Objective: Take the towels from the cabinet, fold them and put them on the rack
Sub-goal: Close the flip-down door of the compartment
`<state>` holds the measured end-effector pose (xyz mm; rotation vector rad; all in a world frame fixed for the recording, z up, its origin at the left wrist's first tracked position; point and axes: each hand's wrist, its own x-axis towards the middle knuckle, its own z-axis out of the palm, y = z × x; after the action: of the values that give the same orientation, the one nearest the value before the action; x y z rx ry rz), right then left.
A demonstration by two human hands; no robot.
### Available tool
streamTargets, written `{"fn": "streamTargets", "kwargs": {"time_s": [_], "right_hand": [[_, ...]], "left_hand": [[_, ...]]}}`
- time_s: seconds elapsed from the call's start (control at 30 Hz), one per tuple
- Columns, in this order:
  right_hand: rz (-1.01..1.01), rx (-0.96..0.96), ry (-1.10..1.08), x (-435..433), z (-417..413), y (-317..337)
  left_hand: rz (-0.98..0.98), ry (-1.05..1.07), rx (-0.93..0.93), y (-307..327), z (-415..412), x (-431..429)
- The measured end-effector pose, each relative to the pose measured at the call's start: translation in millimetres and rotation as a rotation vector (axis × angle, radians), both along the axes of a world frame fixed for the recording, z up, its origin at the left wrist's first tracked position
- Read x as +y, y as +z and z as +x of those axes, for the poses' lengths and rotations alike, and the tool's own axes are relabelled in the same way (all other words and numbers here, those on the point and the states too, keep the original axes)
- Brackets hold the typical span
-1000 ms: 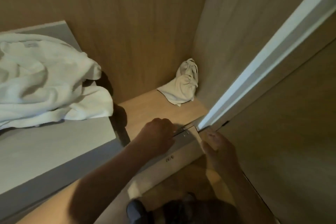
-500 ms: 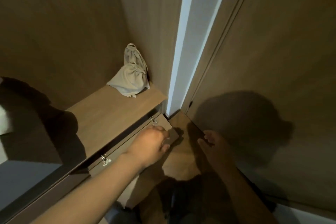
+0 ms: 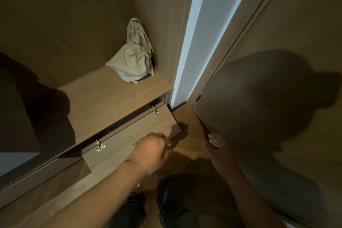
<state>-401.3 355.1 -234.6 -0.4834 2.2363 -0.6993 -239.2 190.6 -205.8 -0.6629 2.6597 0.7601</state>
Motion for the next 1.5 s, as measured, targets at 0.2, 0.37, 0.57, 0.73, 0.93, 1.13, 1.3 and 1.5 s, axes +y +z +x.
{"fn": "streamTargets", "kwargs": {"time_s": [0.2, 0.37, 0.57, 0.73, 0.93, 1.13, 1.3, 1.5], "right_hand": [[-0.007, -0.015, 0.071, -34.7, 13.1, -27.1], [0.025, -0.016, 0.182, -59.4, 25.0, -70.1], [0.065, -0.018, 0.322, -77.0, 34.2, -123.3], [0.136, -0.003, 0.381, -82.1, 41.9, -175.9], [0.2, -0.007, 0.384, -85.1, 62.5, -281.7], [0.205, -0.063, 0.328, -84.9, 91.6, -413.3], [0.218, -0.079, 0.314, -91.6, 110.1, -495.6], [0.224, 0.004, 0.433, -103.2, 119.3, -571.1]], "left_hand": [[0.005, 0.08, 0.004, -29.7, 21.0, -21.1], [-0.012, 0.14, -0.043, -73.8, 45.8, -34.1], [0.016, 0.242, -0.118, -127.1, 74.3, -25.0], [0.033, 0.255, -0.163, -182.9, 92.0, -15.1], [0.027, 0.216, -0.236, -292.1, 106.6, -15.2], [0.13, 0.337, -0.224, -432.4, 133.2, -8.9], [0.101, 0.32, -0.195, -511.5, 153.7, -9.1], [0.1, 0.461, -0.049, -585.5, 159.7, -0.3]]}}
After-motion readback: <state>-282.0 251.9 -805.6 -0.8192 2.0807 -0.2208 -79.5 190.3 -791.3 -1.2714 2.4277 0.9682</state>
